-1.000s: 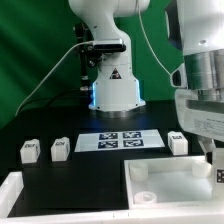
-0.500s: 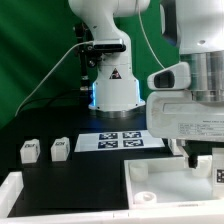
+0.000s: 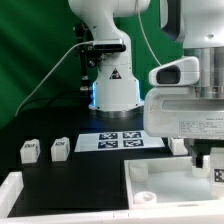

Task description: Assemble one leg

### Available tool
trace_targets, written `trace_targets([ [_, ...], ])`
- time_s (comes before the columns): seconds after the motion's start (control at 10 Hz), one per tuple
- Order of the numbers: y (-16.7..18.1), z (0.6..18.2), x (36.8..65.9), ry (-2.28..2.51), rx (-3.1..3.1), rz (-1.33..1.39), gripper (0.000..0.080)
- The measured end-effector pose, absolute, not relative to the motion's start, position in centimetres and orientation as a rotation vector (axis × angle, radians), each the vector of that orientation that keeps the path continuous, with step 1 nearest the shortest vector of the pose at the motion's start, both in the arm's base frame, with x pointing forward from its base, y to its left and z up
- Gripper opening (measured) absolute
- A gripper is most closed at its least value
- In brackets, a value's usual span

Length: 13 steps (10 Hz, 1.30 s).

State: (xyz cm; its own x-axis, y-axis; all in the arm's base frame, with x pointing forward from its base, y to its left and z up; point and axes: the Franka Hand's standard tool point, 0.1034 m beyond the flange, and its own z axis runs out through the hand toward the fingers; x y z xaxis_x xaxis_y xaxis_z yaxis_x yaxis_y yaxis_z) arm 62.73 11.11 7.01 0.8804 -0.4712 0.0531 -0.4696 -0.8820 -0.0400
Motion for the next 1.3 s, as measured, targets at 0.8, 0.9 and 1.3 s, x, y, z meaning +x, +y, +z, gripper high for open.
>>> trace_targets([
  [0.8,11.71,6.80,63.00,1.967,-2.375,-0.070,0.0294],
  [0.9,11.70,6.80,63.08,2.102,-2.255,-0.069,0.0294],
  [1.3,11.61,6.78,62.96,2.500,-1.776,-0.038,0.0294],
])
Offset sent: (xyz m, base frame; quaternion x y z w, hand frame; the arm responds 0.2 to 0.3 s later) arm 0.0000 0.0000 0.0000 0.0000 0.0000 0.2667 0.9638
